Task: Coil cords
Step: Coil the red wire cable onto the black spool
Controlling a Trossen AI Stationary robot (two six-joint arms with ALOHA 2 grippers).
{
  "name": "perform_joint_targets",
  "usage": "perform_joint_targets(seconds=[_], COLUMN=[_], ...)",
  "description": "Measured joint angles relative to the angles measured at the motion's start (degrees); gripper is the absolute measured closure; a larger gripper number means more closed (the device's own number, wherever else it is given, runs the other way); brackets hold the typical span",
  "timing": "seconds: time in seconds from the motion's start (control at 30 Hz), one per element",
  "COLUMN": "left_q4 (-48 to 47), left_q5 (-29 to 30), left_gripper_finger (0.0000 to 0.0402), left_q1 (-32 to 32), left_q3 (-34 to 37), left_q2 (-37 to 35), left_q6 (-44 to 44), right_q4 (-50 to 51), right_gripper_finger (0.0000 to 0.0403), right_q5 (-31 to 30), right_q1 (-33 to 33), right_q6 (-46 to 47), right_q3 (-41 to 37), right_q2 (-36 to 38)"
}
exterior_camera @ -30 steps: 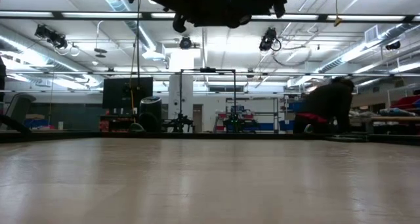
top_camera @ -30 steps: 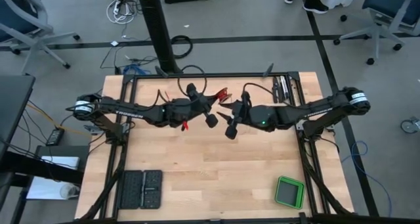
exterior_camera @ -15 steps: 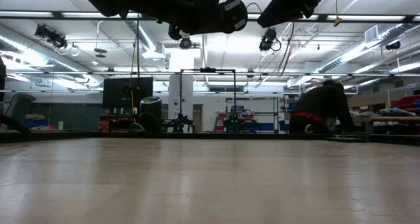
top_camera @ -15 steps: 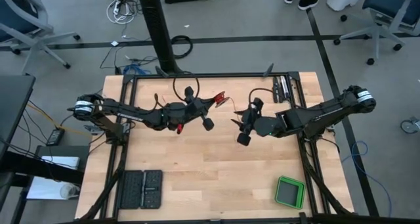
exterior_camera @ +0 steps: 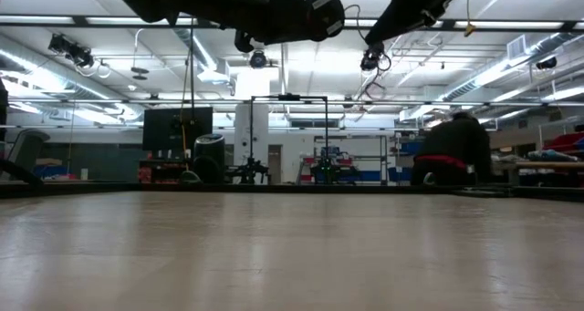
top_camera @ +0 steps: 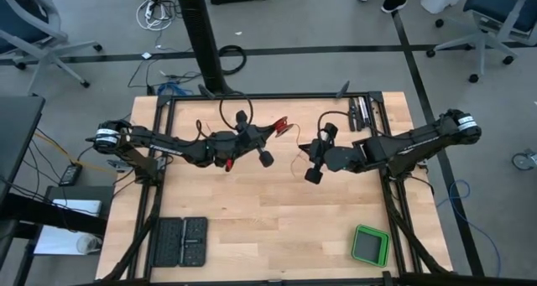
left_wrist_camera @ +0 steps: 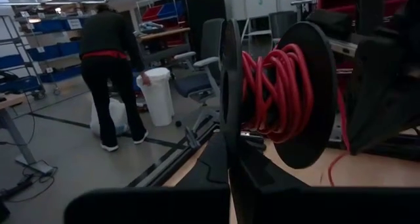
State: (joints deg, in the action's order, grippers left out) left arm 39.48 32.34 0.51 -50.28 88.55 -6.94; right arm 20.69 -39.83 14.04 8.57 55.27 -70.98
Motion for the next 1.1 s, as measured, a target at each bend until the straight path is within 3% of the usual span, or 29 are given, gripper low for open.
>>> perform_joint_targets(seconds=[0.27, 0.53, 0.77, 0.93, 1.1], left_q4=[-0.18, -7.15, -9.20, -5.21, -0.64], left_q5=[0.00, -0.65, -0.42, 1.51, 0.80], left_gripper_finger=[0.0402, 0.0402, 0.0401, 0.0401, 0.0401], left_q1=[0.00, -0.11, -0.13, -0.13, -0.19], left_q3=[0.00, -0.04, -0.02, -0.04, -0.04], left_q2=[0.00, -0.01, 0.00, 0.00, -0.03], left_q6=[-0.03, -0.60, -1.64, 0.04, 5.20], right_q4=[0.20, -6.34, -21.00, -23.15, -23.41], right_gripper_finger=[0.0401, 0.0402, 0.0402, 0.0403, 0.0403], right_q5=[-1.24, -10.81, -1.47, 6.48, 8.08], right_q1=[-0.37, 2.19, -0.37, -2.11, -2.29], right_q6=[0.22, -8.44, -16.73, -16.35, -16.30], right_q3=[0.00, 0.00, 0.00, 0.00, 0.00], right_q2=[0.00, 0.87, 0.83, 0.83, 0.81])
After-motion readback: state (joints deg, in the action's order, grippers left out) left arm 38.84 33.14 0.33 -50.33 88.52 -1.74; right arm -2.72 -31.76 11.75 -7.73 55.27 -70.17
